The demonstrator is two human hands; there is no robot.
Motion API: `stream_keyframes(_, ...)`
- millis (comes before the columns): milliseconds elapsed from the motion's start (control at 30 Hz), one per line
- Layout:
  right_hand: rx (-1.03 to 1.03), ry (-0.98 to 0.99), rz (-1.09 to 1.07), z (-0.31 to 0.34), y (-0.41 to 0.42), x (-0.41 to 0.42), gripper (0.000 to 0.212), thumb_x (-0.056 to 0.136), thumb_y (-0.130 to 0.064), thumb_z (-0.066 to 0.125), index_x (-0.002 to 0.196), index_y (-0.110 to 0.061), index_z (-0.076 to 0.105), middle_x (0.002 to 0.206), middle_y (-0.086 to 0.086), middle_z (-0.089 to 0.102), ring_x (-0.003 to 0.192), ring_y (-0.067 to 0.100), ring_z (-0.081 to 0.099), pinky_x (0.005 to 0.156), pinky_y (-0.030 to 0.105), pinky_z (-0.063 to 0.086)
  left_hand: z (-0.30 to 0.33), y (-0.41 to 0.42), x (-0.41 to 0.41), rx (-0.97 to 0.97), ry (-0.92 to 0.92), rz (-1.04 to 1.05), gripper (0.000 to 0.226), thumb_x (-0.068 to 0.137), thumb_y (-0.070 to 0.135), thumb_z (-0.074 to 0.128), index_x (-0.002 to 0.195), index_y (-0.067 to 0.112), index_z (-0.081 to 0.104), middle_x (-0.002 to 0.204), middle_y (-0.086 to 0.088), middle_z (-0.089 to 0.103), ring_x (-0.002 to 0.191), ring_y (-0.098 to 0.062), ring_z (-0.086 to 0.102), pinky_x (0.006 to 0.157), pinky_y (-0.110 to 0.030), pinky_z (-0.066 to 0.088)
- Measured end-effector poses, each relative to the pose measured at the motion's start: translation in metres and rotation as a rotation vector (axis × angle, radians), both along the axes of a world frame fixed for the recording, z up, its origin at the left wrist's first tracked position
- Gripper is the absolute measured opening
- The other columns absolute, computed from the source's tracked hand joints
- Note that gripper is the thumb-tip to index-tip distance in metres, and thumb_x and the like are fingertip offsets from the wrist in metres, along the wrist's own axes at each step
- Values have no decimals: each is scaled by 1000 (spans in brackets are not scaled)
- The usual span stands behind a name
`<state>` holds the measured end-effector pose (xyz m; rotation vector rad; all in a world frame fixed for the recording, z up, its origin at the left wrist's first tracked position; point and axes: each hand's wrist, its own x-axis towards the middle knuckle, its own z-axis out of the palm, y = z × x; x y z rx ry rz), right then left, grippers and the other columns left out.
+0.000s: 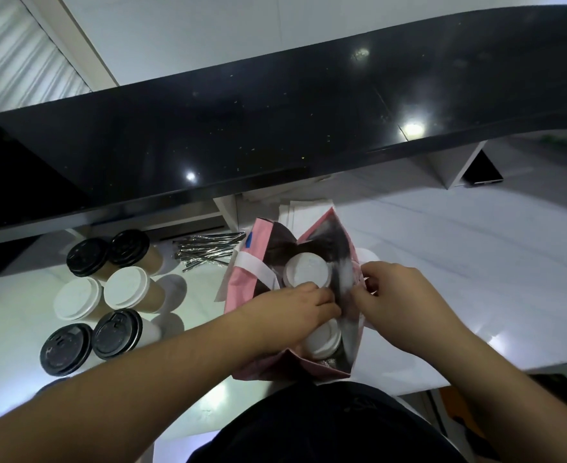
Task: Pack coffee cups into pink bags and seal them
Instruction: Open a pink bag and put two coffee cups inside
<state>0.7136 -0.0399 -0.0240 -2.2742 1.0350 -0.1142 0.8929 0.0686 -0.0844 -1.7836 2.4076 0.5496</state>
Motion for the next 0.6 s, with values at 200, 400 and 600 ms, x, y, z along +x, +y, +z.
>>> stream_keyframes(200, 11, 73, -27, 2, -3, 0, 21, 89, -32, 53, 75, -18, 59, 63, 0, 64, 54, 17, 56, 44, 30, 37, 3, -7, 3, 133, 26, -8, 80, 77, 19, 82, 150, 20, 51, 146, -2, 49, 122, -25, 53, 94, -37, 53)
stream_keyframes(400, 0, 133, -41, -2, 0, 13, 24, 94, -34, 51, 78, -17, 58, 61, 0, 62, 55, 18, 58, 46, 34, 43, -4, -16, 0, 194, -39, -44, 83, 80, 23, 82, 155, 24, 47, 144, 0, 51, 116, -28, 57, 87, -42, 54)
stream_keyframes(600, -67, 109, -64, -5, -2, 15, 29, 100, -28, 44, 75, -17, 50, 64, 2, 58, 59, 22, 57, 48, 36, 38, 66, -21, 3, -45, 234, 75, 23, 96, 29, 68, 117, 23, 71, 117, 7, 64, 105, -13, 62, 90, -34, 51)
